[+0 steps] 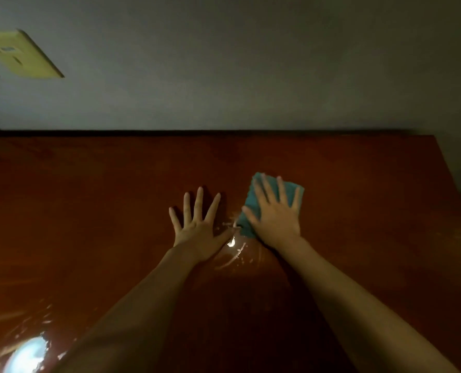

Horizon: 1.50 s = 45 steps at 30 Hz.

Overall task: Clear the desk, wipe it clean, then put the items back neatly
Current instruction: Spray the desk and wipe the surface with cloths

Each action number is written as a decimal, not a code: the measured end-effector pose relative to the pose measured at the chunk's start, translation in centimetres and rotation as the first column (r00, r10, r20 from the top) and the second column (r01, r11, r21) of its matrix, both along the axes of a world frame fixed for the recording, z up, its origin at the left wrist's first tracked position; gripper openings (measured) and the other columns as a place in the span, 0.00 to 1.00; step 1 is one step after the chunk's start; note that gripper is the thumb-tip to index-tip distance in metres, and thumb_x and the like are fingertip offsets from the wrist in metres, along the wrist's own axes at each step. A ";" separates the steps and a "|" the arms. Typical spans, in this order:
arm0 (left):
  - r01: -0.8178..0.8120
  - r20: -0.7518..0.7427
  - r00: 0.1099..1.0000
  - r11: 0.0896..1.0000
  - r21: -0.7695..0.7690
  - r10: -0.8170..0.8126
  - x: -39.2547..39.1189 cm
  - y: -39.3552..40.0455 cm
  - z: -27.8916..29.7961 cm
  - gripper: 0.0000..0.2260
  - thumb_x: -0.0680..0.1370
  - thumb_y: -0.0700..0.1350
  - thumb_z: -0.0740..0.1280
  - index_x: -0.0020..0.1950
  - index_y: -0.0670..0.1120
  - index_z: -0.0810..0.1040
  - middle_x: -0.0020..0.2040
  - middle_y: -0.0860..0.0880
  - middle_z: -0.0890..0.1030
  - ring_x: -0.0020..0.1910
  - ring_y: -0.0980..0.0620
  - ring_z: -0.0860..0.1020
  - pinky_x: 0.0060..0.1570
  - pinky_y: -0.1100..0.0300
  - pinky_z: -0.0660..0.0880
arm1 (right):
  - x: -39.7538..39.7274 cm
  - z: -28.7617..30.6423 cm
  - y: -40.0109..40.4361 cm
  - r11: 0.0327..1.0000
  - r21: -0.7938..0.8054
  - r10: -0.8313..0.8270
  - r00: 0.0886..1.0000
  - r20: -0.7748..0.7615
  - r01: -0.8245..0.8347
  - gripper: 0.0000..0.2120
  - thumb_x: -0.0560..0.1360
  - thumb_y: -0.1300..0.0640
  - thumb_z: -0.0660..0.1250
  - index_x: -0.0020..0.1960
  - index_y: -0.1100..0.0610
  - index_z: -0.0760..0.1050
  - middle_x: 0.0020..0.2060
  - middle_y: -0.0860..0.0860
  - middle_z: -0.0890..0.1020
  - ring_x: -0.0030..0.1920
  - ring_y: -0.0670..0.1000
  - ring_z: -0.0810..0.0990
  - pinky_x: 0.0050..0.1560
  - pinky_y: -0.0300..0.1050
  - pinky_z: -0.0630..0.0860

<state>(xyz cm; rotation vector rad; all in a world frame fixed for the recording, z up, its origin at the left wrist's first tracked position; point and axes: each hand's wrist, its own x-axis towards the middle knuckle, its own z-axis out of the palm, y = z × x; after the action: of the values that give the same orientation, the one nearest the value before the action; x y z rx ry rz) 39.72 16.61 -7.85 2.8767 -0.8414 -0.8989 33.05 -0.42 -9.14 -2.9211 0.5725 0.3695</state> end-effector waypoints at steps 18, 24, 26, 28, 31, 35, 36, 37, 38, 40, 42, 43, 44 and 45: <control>-0.083 -0.011 0.997 0.996 0.016 0.083 -9.6 6.0 0.0 0.35 0.76 0.69 0.47 0.70 0.61 0.26 0.70 0.50 0.22 0.67 0.46 0.22 0.64 0.38 0.26 | -6.9 0.3 0.1 0.996 -0.039 -0.082 0.996 -0.026 0.081 0.35 0.74 0.33 0.32 0.75 0.48 0.31 0.75 0.47 0.34 0.76 0.58 0.37 0.68 0.68 0.33; -0.085 -0.018 0.996 0.996 0.026 0.086 -13.4 6.9 0.1 0.36 0.76 0.70 0.48 0.71 0.61 0.28 0.71 0.50 0.23 0.69 0.45 0.24 0.65 0.37 0.28 | -16.7 -0.7 5.8 0.951 -0.022 0.310 0.951 0.000 -0.310 0.34 0.77 0.32 0.40 0.76 0.50 0.53 0.75 0.49 0.58 0.75 0.58 0.55 0.67 0.69 0.47; -0.063 -0.011 0.998 0.998 0.021 0.063 -15.6 7.9 0.1 0.36 0.72 0.74 0.43 0.70 0.62 0.26 0.69 0.51 0.22 0.67 0.46 0.22 0.64 0.38 0.27 | -21.0 -0.9 4.5 0.929 -0.030 0.367 0.929 -0.045 -0.368 0.33 0.78 0.33 0.43 0.76 0.50 0.55 0.74 0.50 0.63 0.74 0.57 0.57 0.67 0.67 0.50; -0.048 -0.021 0.999 0.999 0.013 0.048 -17.9 9.1 0.2 0.39 0.64 0.78 0.36 0.67 0.63 0.24 0.69 0.51 0.21 0.66 0.46 0.21 0.62 0.39 0.25 | -24.0 -0.8 2.1 0.937 -0.056 0.341 0.938 -0.056 -0.344 0.33 0.78 0.32 0.42 0.76 0.49 0.53 0.74 0.50 0.64 0.74 0.55 0.54 0.69 0.64 0.47; -0.052 -0.026 0.998 0.998 0.017 0.053 -20.4 10.3 -0.1 0.39 0.58 0.77 0.27 0.65 0.64 0.21 0.69 0.50 0.21 0.66 0.45 0.20 0.61 0.39 0.23 | -24.7 -0.5 -0.9 0.988 -0.072 0.135 0.990 -0.027 -0.137 0.37 0.73 0.29 0.32 0.77 0.46 0.43 0.76 0.46 0.49 0.76 0.53 0.45 0.71 0.64 0.38; -0.083 0.006 0.997 0.997 0.011 0.083 -21.2 10.4 0.0 0.34 0.71 0.74 0.40 0.67 0.63 0.25 0.68 0.51 0.21 0.66 0.46 0.22 0.62 0.38 0.25 | -20.2 -0.3 0.6 0.971 -0.055 -0.232 0.973 -0.001 0.232 0.34 0.76 0.32 0.35 0.77 0.46 0.36 0.77 0.46 0.39 0.76 0.56 0.39 0.70 0.70 0.38; -0.099 0.008 0.995 0.995 0.003 0.098 -21.7 10.3 0.1 0.34 0.75 0.71 0.45 0.69 0.62 0.26 0.68 0.51 0.22 0.66 0.45 0.22 0.62 0.38 0.25 | -19.1 -0.1 1.8 0.968 -0.039 -0.249 0.968 -0.001 0.249 0.33 0.77 0.34 0.37 0.77 0.47 0.36 0.77 0.47 0.40 0.76 0.56 0.39 0.70 0.71 0.38; -0.099 0.013 0.995 0.995 -0.003 0.099 -22.4 10.4 0.0 0.34 0.76 0.69 0.47 0.71 0.61 0.28 0.68 0.51 0.22 0.66 0.45 0.22 0.61 0.39 0.25 | -18.4 0.0 3.1 0.975 -0.022 -0.220 0.976 -0.006 0.219 0.33 0.78 0.35 0.38 0.77 0.48 0.36 0.77 0.48 0.39 0.76 0.57 0.38 0.70 0.71 0.37; -0.090 0.018 0.996 0.996 -0.005 0.090 -23.2 10.7 0.0 0.34 0.76 0.69 0.48 0.72 0.61 0.29 0.69 0.51 0.23 0.66 0.45 0.22 0.61 0.39 0.24 | -18.3 0.1 4.7 0.989 -0.016 -0.151 0.989 -0.013 0.150 0.33 0.77 0.34 0.38 0.77 0.48 0.35 0.76 0.47 0.38 0.76 0.57 0.38 0.68 0.70 0.35; -0.077 0.025 0.997 0.997 -0.007 0.077 -24.7 11.6 -0.1 0.34 0.76 0.69 0.48 0.74 0.61 0.32 0.71 0.50 0.25 0.67 0.46 0.23 0.62 0.39 0.25 | -19.8 -0.3 8.2 0.998 -0.036 0.051 0.999 -0.006 -0.051 0.35 0.74 0.31 0.33 0.75 0.47 0.32 0.74 0.46 0.35 0.76 0.56 0.36 0.66 0.66 0.30; -0.068 0.007 0.998 0.998 0.000 0.068 -25.7 12.5 -0.1 0.34 0.76 0.69 0.48 0.74 0.61 0.32 0.74 0.50 0.27 0.68 0.47 0.24 0.65 0.39 0.27 | -22.6 -0.7 10.6 0.977 -0.024 0.213 0.977 0.010 -0.212 0.35 0.72 0.30 0.30 0.74 0.45 0.32 0.73 0.45 0.35 0.75 0.55 0.35 0.66 0.64 0.27; -0.068 -0.009 0.998 0.998 0.005 0.068 -26.1 12.9 0.1 0.34 0.76 0.69 0.48 0.74 0.61 0.32 0.74 0.50 0.27 0.68 0.47 0.24 0.66 0.40 0.28 | -24.3 -0.5 11.2 0.961 -0.023 0.275 0.961 0.017 -0.275 0.35 0.73 0.31 0.31 0.75 0.46 0.36 0.74 0.46 0.39 0.75 0.55 0.40 0.67 0.64 0.29; -0.072 -0.025 0.997 0.997 0.011 0.072 -26.4 13.3 0.4 0.34 0.77 0.68 0.49 0.74 0.61 0.32 0.74 0.50 0.28 0.69 0.47 0.25 0.66 0.40 0.28 | -26.2 -0.5 11.3 0.948 -0.029 0.319 0.948 0.020 -0.318 0.34 0.75 0.32 0.34 0.77 0.47 0.43 0.75 0.47 0.46 0.76 0.57 0.47 0.69 0.65 0.35; -0.076 -0.035 0.997 0.997 0.017 0.076 -26.8 13.6 0.5 0.34 0.77 0.68 0.49 0.74 0.61 0.32 0.74 0.50 0.28 0.70 0.46 0.26 0.66 0.41 0.28 | -28.0 -0.5 10.9 0.937 -0.026 0.349 0.937 -0.002 -0.349 0.33 0.77 0.33 0.37 0.77 0.49 0.50 0.75 0.48 0.54 0.75 0.57 0.55 0.69 0.65 0.42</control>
<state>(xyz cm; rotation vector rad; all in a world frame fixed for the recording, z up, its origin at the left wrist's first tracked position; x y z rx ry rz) 12.89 30.22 -7.32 2.8752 -0.7203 -0.9497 5.03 10.49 -9.61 -3.0433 0.0509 0.3985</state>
